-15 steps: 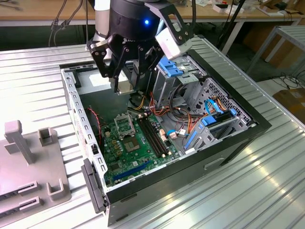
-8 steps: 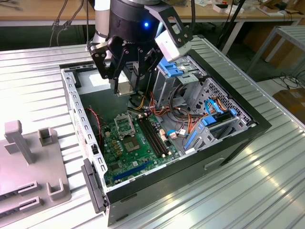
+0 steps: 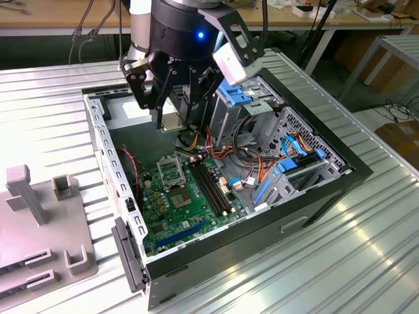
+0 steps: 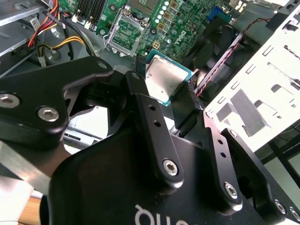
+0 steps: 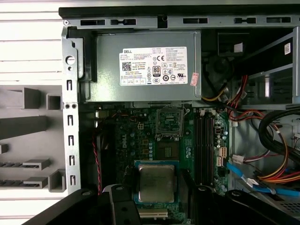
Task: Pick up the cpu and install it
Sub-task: 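Place the cpu into insertion slot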
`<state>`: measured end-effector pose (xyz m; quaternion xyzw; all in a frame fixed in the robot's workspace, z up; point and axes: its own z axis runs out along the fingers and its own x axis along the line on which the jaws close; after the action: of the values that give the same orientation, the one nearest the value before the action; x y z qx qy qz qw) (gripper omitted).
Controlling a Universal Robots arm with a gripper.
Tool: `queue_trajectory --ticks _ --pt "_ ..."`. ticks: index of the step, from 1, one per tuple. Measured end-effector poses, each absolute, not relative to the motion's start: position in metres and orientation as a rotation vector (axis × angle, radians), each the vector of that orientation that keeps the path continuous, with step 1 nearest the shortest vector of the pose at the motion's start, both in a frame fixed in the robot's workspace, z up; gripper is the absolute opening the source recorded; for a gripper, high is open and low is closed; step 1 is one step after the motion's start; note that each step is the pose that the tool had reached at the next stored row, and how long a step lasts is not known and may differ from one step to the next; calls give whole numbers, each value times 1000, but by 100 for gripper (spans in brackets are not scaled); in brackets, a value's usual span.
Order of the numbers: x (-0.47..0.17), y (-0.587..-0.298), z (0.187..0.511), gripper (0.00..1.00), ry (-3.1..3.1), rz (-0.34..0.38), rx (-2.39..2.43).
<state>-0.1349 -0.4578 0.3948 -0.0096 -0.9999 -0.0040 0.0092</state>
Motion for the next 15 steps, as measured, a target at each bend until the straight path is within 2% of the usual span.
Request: queue_trajectory --ticks 15 --pt "-133 -458 391 47 -3123 -13 -30"
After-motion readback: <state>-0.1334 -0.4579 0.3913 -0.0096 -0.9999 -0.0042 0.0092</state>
